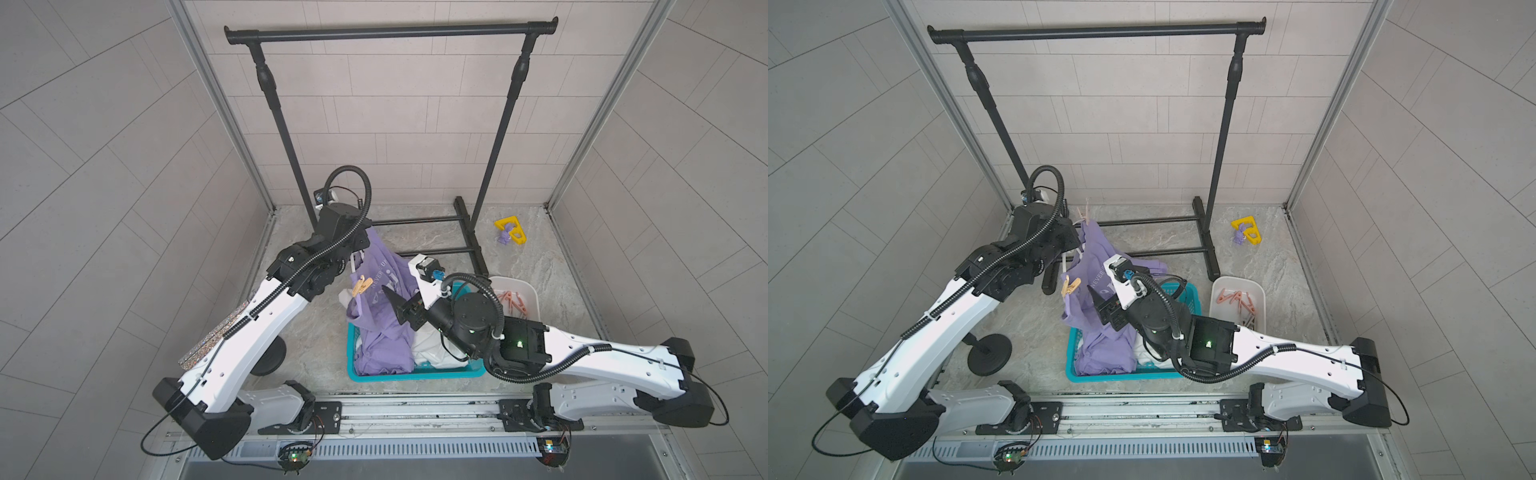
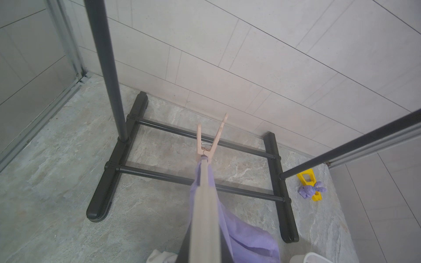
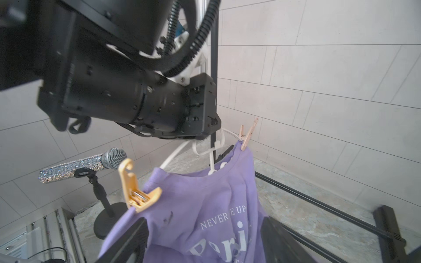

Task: Use clothespins to secure the t-shirt on both sides of the hanger
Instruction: Clamp the T-shirt on the hanger, then adjust the hanger.

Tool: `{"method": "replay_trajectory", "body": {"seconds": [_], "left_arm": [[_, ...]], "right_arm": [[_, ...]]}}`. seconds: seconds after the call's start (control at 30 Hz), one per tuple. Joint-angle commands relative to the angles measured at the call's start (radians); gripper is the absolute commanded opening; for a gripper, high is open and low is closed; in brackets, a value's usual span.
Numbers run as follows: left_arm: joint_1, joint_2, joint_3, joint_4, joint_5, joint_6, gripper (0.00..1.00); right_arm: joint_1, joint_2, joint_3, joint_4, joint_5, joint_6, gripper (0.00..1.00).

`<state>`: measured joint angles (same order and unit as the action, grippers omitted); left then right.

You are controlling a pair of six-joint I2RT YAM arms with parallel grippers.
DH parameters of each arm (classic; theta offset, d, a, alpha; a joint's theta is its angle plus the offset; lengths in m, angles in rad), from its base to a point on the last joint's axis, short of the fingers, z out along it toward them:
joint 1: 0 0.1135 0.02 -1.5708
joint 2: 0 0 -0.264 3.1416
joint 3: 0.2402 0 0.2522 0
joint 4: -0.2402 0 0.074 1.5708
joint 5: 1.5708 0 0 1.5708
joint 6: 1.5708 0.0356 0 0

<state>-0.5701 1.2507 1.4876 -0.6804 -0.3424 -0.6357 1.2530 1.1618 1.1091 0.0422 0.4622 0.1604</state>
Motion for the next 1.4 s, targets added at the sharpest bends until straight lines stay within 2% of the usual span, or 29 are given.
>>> {"method": "replay_trajectory", "body": {"seconds": [0.0, 0.17, 0.3, 0.37, 0.47, 0.57, 0.67, 0.77, 0.87, 1.07, 1.23, 1.37], "left_arm": [[0.001, -0.017, 0.019, 0.087, 0.087, 0.129, 0.00], [0.002, 0.004, 0.047, 0.114, 0.238, 0.256, 0.00], [0.009, 0.019, 0.077, 0.111, 0.316, 0.331, 0.00], [0.020, 0.029, 0.096, 0.104, 0.360, 0.356, 0.00], [0.072, 0.046, 0.105, 0.121, 0.508, 0.372, 0.00], [0.140, 0.059, 0.098, 0.173, 0.713, 0.379, 0.00], [0.195, 0.075, 0.114, 0.196, 0.838, 0.391, 0.00], [0.217, 0.088, 0.138, 0.194, 0.911, 0.427, 0.00], [0.220, 0.090, 0.158, 0.162, 0.931, 0.484, 0.00], [0.232, 0.097, 0.173, 0.088, 1.022, 0.595, 0.00], [0.248, 0.099, 0.172, 0.055, 1.137, 0.662, 0.00], [0.265, 0.100, 0.171, 0.040, 1.213, 0.704, 0.00]], "right_arm": [[-0.063, -0.067, -0.020, -0.097, -0.036, -0.004, 0.81], [-0.209, -0.143, -0.047, -0.203, -0.191, -0.011, 0.84], [-0.318, -0.191, -0.064, -0.277, -0.311, -0.056, 0.93], [-0.372, -0.207, -0.062, -0.321, -0.370, -0.081, 0.94], [-0.452, -0.227, -0.053, -0.383, -0.466, -0.125, 0.94], [-0.524, -0.235, -0.039, -0.437, -0.554, -0.178, 0.95], [-0.619, -0.224, -0.018, -0.486, -0.678, -0.208, 0.95], [-0.721, -0.209, -0.003, -0.504, -0.823, -0.206, 0.95], [-0.800, -0.188, 0.010, -0.504, -0.948, -0.206, 0.95], [-0.887, -0.103, 0.069, -0.488, -1.173, -0.178, 0.94], [-0.946, -0.058, 0.035, -0.312, -1.306, -0.055, 0.94], [-0.965, -0.022, 0.041, -0.269, -1.353, -0.042, 0.93]]}}
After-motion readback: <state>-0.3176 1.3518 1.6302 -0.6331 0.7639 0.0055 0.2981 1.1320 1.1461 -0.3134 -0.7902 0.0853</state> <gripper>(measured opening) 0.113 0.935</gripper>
